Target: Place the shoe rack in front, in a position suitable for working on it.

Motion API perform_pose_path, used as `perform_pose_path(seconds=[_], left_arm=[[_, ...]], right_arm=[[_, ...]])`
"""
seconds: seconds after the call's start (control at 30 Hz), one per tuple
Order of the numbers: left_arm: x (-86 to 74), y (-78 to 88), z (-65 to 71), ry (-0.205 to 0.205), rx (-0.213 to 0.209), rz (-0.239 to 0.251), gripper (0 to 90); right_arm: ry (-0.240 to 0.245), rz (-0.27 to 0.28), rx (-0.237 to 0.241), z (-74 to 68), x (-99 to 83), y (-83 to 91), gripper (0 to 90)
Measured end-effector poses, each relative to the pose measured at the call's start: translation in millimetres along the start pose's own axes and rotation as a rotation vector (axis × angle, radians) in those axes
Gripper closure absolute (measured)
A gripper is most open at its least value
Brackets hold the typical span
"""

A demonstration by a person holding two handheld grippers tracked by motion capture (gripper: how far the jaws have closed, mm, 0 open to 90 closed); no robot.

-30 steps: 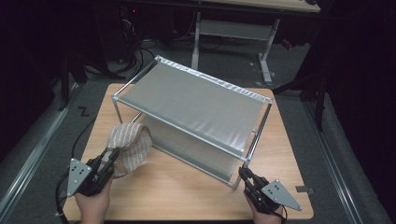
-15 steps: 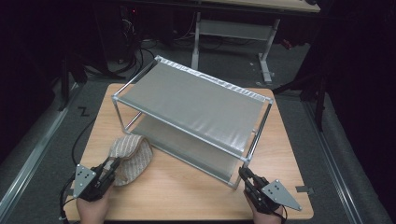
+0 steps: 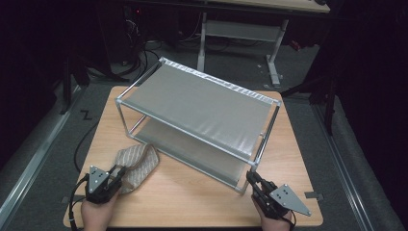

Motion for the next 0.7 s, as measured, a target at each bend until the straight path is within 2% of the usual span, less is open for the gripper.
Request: perform_pose_path(seconds=[0.23,0.33,0.5,0.6,0.7], left_arm=[[-2.8,-4.7,1.1,-0.005,-0.01,-0.046,66.4],[-2.3,-4.6,3.2,-0.009,-0.019,-0.054,58.5],[2.6,1.5,2.0,0.018,-0.017,-0.026,43.1],[5.8,6.4,1.9,0.014,0.002,-0.005,38.6],[8.2,9.0,2.1,0.027,-0.004,0.008,36.0]], right_arm=[[-0.001,0.003,0.003,1.4,0.0,-2.0,81.4],[0.0,0.004,0.002,2.5,0.2,-3.4,81.3],[-0.005,0.005,0.003,4.1,0.3,-4.3,80.8],[-0.008,0.009,-0.001,4.9,1.0,-4.8,77.8],[-0.014,0.008,0.004,5.9,1.1,-5.3,73.4]])
Point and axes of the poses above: each handheld gripper's, and its own axes: y roughly backward along the jaws, x roughly out of its top, z roughly to its right, the point moved 3 cm from there along -y, roughly forward along the jaws, and after that the axes turned 8 degrees about x, right-handed, at the moved point
